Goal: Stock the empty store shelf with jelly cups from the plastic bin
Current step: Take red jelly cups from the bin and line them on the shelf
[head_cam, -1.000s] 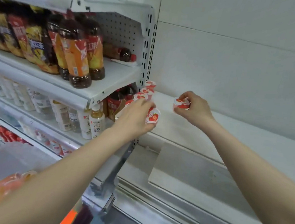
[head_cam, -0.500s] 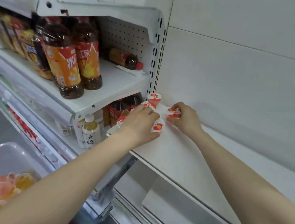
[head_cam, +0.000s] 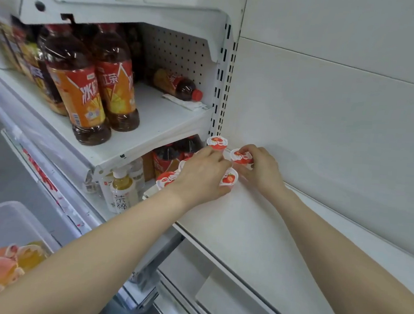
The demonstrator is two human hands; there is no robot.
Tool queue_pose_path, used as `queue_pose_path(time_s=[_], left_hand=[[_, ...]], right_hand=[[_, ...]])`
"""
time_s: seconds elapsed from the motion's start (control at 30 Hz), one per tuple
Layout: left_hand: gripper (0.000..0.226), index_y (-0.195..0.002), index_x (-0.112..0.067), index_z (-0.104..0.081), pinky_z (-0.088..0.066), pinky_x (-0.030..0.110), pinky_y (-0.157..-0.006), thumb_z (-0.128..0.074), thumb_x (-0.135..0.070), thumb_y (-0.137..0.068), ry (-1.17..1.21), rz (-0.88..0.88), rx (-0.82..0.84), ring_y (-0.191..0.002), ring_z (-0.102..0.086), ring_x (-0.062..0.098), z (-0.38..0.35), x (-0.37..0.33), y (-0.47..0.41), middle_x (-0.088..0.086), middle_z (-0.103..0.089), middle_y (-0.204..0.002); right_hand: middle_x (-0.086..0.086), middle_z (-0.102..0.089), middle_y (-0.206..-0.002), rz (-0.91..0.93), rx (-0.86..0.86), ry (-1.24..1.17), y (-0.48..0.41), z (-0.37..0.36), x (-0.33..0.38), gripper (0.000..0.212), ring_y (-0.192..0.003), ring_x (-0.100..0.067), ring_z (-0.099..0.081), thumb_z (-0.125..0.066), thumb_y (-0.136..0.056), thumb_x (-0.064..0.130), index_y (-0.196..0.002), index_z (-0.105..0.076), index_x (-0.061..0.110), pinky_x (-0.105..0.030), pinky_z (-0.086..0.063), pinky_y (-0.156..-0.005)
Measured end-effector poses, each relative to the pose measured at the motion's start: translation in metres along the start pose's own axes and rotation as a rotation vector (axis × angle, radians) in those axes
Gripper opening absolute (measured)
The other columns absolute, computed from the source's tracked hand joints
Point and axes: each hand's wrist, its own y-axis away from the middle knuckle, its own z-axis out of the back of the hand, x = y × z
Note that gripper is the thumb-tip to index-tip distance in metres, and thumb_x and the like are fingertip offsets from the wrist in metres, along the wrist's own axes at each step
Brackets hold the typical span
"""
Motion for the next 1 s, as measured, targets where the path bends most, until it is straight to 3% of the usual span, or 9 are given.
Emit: queue_pose_path(time_s=[0.13, 0.3, 0.6, 1.0], left_hand=[[0.048, -0.119, -0.020, -0.061, -0.041, 0.036, -0.100, -0.054, -0.052, -0.085, -0.018, 0.007, 0.067, -0.119, -0.043, 0.023, -0.004, -0.003, -0.011, 0.001, -0.057, -0.120], [0.045, -0.116, -0.017, -0.061, -0.042, 0.036, -0.097, -0.053, -0.049, -0.085, -0.052, 0.016, 0.071, -0.114, -0.045, 0.024, -0.008, -0.005, -0.017, 0.003, -0.058, -0.116], [0.056, -0.133, -0.019, -0.052, -0.034, 0.034, -0.107, -0.055, -0.050, -0.086, -0.029, 0.009, 0.081, -0.124, -0.042, 0.024, -0.002, -0.003, -0.010, 0.002, -0.053, -0.132], [0.054, -0.138, -0.020, -0.049, -0.039, 0.036, -0.100, -0.058, -0.044, -0.090, 0.025, -0.007, -0.011, -0.126, -0.043, 0.024, 0.057, 0.025, 0.058, 0.002, -0.052, -0.137]], right_hand=[[-0.003, -0.058, -0.115, 0.111, 0.013, 0.088, 0.001, 0.008, -0.006, 0.035, -0.105, -0.022, -0.056, -0.069, -0.086, 0.031, -0.118, -0.063, 0.019, -0.027, -0.042, -0.084], [-0.009, -0.054, -0.127, 0.155, 0.015, 0.232, 0.007, 0.022, -0.013, 0.039, -0.114, -0.031, -0.051, -0.063, -0.090, 0.024, -0.128, -0.059, 0.015, -0.040, -0.042, -0.097], [-0.011, -0.050, -0.135, 0.144, 0.011, 0.338, 0.021, 0.039, -0.010, 0.047, -0.119, -0.033, -0.048, -0.057, -0.095, 0.027, -0.139, -0.050, 0.013, -0.044, -0.040, -0.099], [-0.009, -0.053, -0.132, 0.229, -0.066, 0.482, 0.084, 0.041, 0.067, 0.044, -0.115, -0.033, -0.050, -0.053, -0.096, 0.032, -0.137, -0.051, 0.015, -0.042, -0.039, -0.096]])
